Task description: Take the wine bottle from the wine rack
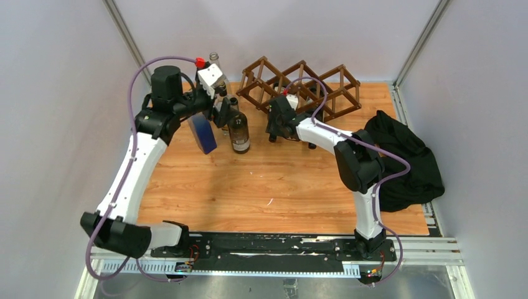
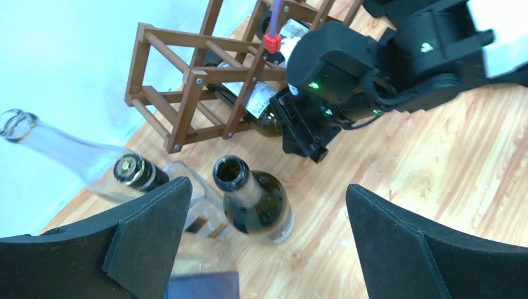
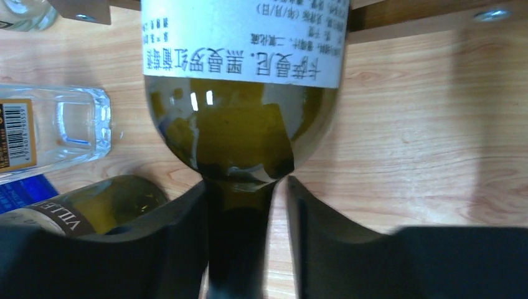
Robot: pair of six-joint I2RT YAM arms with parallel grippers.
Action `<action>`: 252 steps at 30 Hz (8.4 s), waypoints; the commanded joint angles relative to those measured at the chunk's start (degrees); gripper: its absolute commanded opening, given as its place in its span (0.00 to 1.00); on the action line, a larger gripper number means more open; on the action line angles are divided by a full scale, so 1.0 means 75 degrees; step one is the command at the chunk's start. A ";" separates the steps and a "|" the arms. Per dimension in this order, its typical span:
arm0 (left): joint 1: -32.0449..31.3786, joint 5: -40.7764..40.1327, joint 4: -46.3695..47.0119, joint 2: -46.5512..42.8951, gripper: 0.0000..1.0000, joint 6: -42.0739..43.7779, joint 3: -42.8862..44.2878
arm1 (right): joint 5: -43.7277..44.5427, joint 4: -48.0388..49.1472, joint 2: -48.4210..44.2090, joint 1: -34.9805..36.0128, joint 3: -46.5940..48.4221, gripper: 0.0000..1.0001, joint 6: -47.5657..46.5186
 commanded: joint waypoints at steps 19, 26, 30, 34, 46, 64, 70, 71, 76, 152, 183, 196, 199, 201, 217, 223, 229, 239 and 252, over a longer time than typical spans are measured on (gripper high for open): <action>0.0045 0.0175 -0.3278 -0.1774 1.00 0.2019 -0.0734 | -0.0843 0.1129 -0.2425 0.0160 -0.2640 0.00 0.0762; 0.0033 0.0332 -0.3275 -0.1857 0.99 0.2323 -0.1298 | -0.1042 0.1578 -0.3663 0.0582 -0.3968 0.00 0.0963; -0.0015 0.0480 -0.3271 -0.1669 0.98 0.2355 -0.1402 | -0.0948 0.1810 -0.4310 0.0818 -0.4696 0.00 0.1086; -0.0337 0.0306 -0.3229 -0.1353 0.94 0.2429 -0.1426 | -0.0863 0.1955 -0.4851 0.0900 -0.5245 0.00 0.1264; -0.2205 -0.1137 -0.2572 -0.0013 0.83 0.2212 -0.0863 | -0.0661 0.1782 -0.6355 0.0909 -0.6243 0.00 0.1472; -0.3317 -0.1742 -0.2673 -0.0774 1.00 0.4830 -0.1471 | -0.3165 -0.2051 -0.8785 0.0969 -0.5907 0.00 0.0716; -0.4082 -0.1672 -0.2635 -0.1990 1.00 0.6476 -0.2243 | -0.3911 -0.3492 -0.8452 0.1586 -0.4637 0.00 0.0820; -0.4223 -0.1643 -0.2606 -0.2088 1.00 0.6569 -0.2343 | -0.3964 -0.3618 -0.8374 0.1768 -0.4475 0.00 0.0846; -0.4927 -0.1955 -0.1503 -0.2508 1.00 0.5989 -0.3095 | -0.4090 -0.4194 -0.7642 0.2615 -0.3443 0.00 0.0858; -0.2633 0.0759 0.2314 -0.3047 0.00 -0.5146 -0.2531 | -0.2994 0.4634 -0.6735 0.3401 -0.5304 0.66 -0.3480; -0.1375 0.0516 0.0536 -0.2800 0.00 -0.2656 -0.2163 | -0.1706 0.3095 -0.6828 0.3908 -0.5576 0.88 -0.3955; -0.1328 0.0562 0.0487 -0.2857 0.00 0.0256 -0.3078 | -0.0559 0.1218 -0.8079 0.3439 -0.5948 0.95 -0.2988; -0.1272 0.0524 0.0863 -0.2920 0.00 0.0447 -0.3476 | -0.0454 0.0606 -0.8044 0.2925 -0.5713 0.95 -0.2589; -0.1220 0.0389 0.1066 -0.2877 0.00 0.0403 -0.3690 | -0.0248 0.0299 -0.8018 0.2614 -0.5523 0.95 -0.2475; -0.1022 0.0299 0.2588 -0.2325 0.00 -0.0351 -0.4281 | 0.0203 -0.0021 -0.8239 0.1499 -0.5704 0.96 -0.2209; -0.0871 0.0348 0.2490 -0.2309 0.00 -0.0344 -0.4537 | 0.0724 -0.0171 -0.8295 0.1100 -0.5702 0.97 -0.2136; -0.0644 0.0297 0.1824 -0.2508 0.13 -0.0112 -0.4732 | 0.0462 -0.0579 -0.8083 0.0017 -0.5229 0.99 -0.2089; -0.0623 0.0004 0.1031 -0.3053 0.96 -0.0267 -0.4655 | 0.0037 -0.0616 -0.6569 -0.1581 -0.4335 1.00 -0.2713; -0.0618 -0.0365 -0.1167 -0.2940 1.00 -0.0460 -0.2417 | -0.0971 0.0881 -0.4145 -0.2896 -0.3958 0.91 -0.3191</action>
